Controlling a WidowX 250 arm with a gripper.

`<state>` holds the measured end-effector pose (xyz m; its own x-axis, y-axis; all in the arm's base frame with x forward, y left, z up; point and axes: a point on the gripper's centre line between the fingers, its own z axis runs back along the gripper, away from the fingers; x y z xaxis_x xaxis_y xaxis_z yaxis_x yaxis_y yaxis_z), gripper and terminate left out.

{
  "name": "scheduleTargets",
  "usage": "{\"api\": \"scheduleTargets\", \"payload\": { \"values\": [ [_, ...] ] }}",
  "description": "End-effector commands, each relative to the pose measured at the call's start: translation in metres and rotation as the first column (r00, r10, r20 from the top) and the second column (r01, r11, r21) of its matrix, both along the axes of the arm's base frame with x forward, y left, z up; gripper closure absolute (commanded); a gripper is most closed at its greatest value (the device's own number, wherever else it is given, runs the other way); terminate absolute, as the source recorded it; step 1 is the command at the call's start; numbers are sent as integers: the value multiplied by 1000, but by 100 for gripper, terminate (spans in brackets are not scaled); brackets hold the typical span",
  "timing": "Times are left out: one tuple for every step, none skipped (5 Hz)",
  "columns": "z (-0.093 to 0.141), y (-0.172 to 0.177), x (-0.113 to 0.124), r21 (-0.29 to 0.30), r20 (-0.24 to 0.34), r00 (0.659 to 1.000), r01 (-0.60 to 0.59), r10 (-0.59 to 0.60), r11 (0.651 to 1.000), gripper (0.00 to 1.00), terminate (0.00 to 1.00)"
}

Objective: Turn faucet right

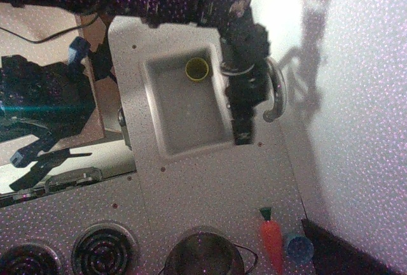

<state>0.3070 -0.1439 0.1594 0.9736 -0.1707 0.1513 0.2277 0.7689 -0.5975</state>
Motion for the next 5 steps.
{"api": "scheduleTargets", "payload": {
  "values": [
    [86, 48, -47, 271, 178, 969, -214, 170, 939, 0, 0],
    [135, 88, -70, 300, 275, 930, -324, 243, 897, 0, 0],
    [150, 108, -94, 399, 259, 928, -356, 269, 845, 0, 0],
    [122, 129, -101, 497, 151, 939, -343, 310, 797, 0, 0],
    [122, 129, -101, 497, 151, 939, -343, 310, 797, 0, 100]
  ]
}}
